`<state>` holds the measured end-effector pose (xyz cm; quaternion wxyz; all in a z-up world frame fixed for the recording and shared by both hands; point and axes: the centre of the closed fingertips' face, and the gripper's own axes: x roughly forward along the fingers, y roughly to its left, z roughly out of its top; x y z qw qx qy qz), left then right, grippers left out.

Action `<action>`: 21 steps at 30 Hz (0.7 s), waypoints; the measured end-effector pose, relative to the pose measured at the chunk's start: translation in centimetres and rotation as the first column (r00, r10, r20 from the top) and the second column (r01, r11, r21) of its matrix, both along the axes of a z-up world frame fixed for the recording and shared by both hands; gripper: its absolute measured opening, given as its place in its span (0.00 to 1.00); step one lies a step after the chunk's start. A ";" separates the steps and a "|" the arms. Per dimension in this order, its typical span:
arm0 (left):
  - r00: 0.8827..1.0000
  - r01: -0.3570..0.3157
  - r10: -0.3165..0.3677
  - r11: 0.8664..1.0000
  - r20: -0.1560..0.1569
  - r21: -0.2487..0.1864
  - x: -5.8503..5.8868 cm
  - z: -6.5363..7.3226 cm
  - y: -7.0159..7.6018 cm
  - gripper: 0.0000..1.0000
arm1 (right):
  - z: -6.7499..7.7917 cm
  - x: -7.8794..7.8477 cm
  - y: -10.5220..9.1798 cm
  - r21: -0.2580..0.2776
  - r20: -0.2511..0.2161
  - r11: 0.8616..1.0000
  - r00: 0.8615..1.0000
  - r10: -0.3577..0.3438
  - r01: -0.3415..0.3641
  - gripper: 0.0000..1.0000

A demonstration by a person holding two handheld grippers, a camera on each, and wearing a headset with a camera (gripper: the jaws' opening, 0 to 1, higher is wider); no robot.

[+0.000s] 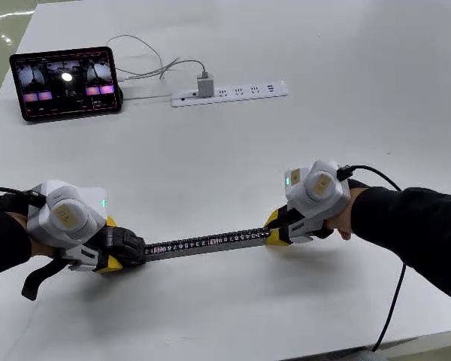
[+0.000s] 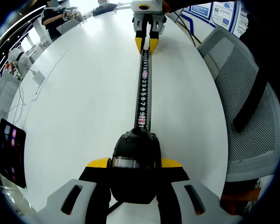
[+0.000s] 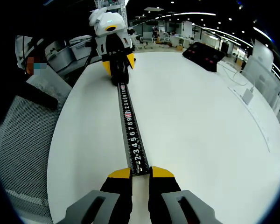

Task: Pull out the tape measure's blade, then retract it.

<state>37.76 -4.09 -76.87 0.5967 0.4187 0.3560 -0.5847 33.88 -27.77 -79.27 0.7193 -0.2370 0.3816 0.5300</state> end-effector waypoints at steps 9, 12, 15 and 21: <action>1.000 0.000 0.000 1.000 0.000 -0.001 0.1 -0.1 0.0 0.32 | 0.1 -0.2 -0.5 -0.004 -0.003 1.000 1.000 -0.008 0.008 0.08; 1.000 0.000 0.000 1.000 0.000 -0.001 0.1 -0.1 0.0 0.32 | 0.0 -0.2 -0.7 -0.005 -0.005 1.000 1.000 -0.011 0.011 0.08; 1.000 0.001 -0.001 1.000 0.000 -0.001 0.1 -0.1 0.0 0.32 | 0.0 -0.1 -0.8 -0.007 -0.005 1.000 1.000 -0.013 0.013 0.08; 1.000 0.000 0.000 1.000 0.001 -0.001 0.1 -0.1 0.0 0.32 | -0.1 -0.1 -1.1 -0.008 -0.006 1.000 1.000 -0.016 0.016 0.08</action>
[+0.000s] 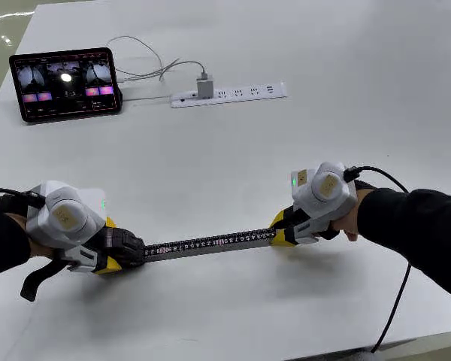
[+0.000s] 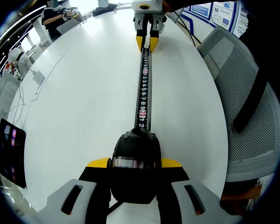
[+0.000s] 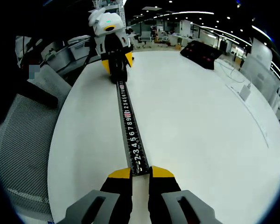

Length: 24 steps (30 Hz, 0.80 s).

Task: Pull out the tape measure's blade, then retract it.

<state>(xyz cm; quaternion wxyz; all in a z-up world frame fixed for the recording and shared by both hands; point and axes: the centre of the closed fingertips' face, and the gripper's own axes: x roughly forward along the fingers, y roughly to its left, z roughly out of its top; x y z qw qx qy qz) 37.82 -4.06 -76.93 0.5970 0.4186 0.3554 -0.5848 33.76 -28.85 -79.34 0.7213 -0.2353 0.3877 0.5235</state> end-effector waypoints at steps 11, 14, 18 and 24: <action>1.000 0.001 -0.001 1.000 0.000 0.000 -0.1 0.1 0.0 0.32 | 0.0 -0.1 -0.2 0.000 -0.002 1.000 1.000 -0.005 0.005 0.08; 1.000 0.002 -0.002 1.000 0.000 0.002 -0.1 0.1 0.0 0.32 | 0.0 -0.1 -0.2 0.001 -0.003 1.000 1.000 -0.005 0.005 0.08; 1.000 -0.001 0.001 1.000 0.003 0.001 -0.1 0.1 0.0 0.32 | 0.0 -0.1 -0.3 0.000 -0.006 1.000 1.000 -0.006 0.006 0.08; 1.000 0.001 -0.001 1.000 0.003 0.002 -0.1 0.1 -0.1 0.32 | 0.1 -0.1 -0.3 0.004 -0.006 1.000 1.000 -0.010 0.010 0.08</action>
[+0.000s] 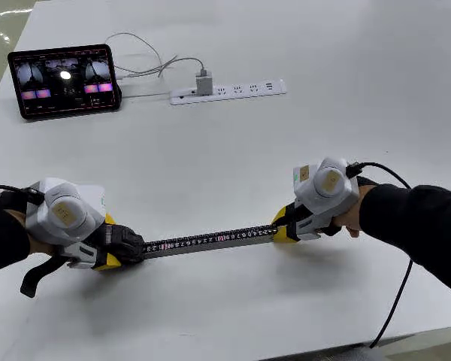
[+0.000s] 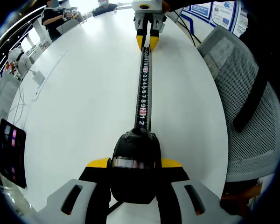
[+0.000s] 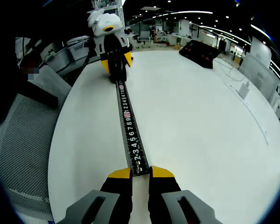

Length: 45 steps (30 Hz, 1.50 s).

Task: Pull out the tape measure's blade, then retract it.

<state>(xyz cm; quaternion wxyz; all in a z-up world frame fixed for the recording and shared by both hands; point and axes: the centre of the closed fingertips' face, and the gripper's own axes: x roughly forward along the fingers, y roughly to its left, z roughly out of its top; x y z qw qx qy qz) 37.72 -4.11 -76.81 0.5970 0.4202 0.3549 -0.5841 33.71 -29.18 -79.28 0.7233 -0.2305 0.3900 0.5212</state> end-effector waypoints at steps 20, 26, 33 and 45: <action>1.000 -0.007 0.007 1.000 -0.001 -0.004 0.0 -0.1 0.0 0.32 | 0.0 0.0 -0.6 0.004 -0.005 1.000 1.000 -0.017 0.017 0.09; 1.000 -0.008 0.007 0.999 -0.010 -0.044 0.1 0.0 0.0 0.33 | -0.1 -0.1 -0.3 -0.039 0.013 0.998 0.999 0.039 -0.039 0.10; 1.000 -0.002 0.002 0.998 0.003 -0.057 0.1 0.0 -0.2 0.33 | -0.1 -0.1 -0.4 -0.073 0.017 0.995 0.997 0.071 -0.069 0.11; 1.000 -0.011 0.011 0.999 0.001 -0.052 0.1 0.0 -0.3 0.34 | -0.1 -0.2 -0.4 -0.097 0.030 0.991 0.995 0.092 -0.089 0.11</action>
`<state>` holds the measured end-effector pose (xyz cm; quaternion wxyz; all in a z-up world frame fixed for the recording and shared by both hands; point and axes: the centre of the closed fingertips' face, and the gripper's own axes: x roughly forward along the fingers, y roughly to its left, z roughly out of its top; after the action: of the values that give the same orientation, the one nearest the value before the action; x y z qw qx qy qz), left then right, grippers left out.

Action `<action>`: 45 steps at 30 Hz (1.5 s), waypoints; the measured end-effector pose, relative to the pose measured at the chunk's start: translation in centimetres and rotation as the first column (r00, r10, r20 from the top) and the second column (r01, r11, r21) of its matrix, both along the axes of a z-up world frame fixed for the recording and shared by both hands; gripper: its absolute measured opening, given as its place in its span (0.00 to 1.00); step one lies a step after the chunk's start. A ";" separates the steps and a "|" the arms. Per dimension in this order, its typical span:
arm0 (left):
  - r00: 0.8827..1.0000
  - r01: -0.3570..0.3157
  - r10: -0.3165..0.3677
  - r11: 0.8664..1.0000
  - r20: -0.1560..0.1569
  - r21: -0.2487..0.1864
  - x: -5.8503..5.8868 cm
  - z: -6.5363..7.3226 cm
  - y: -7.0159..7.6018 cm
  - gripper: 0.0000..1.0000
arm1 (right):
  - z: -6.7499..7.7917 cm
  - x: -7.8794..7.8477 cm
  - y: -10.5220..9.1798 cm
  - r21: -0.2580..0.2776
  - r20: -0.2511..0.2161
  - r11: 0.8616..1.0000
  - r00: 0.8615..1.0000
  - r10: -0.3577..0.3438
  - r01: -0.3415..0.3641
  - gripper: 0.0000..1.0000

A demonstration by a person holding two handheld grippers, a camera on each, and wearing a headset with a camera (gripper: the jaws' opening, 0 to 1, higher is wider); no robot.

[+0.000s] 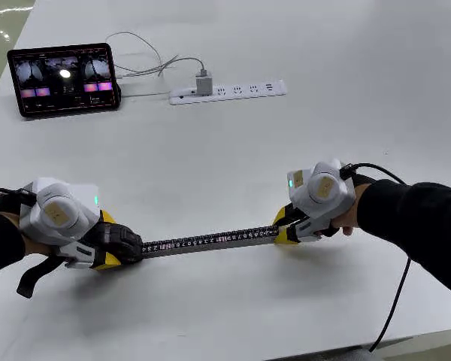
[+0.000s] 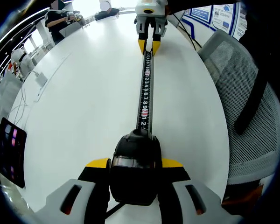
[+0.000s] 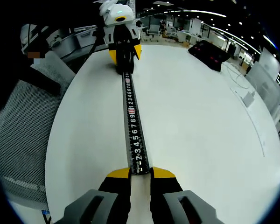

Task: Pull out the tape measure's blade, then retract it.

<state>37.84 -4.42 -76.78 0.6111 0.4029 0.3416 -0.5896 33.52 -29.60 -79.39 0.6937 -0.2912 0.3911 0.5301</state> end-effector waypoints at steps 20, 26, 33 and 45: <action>0.998 -0.065 0.065 0.998 -0.017 0.000 0.4 0.4 0.4 0.40 | 0.3 -0.1 0.4 -0.030 -0.005 0.999 1.000 0.027 -0.027 0.19; 0.996 -0.084 0.084 0.996 -0.021 -0.014 0.4 0.9 0.4 0.45 | 0.5 -0.2 0.2 -0.034 -0.010 0.999 1.000 0.007 -0.007 0.24; 0.992 -0.120 0.119 0.992 -0.045 -0.030 0.2 1.2 0.5 0.54 | 1.1 -0.1 -0.2 -0.015 -0.015 0.998 0.998 -0.061 0.061 0.30; 0.981 -0.194 0.192 0.979 -0.031 -0.061 0.8 1.9 1.1 0.64 | 2.4 0.2 -0.5 0.047 -0.011 0.984 0.985 -0.170 0.171 0.39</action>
<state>38.65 -3.29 -74.85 0.6736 0.3408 0.3676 -0.5431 33.74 -30.15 -77.01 0.7419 -0.2383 0.4043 0.4788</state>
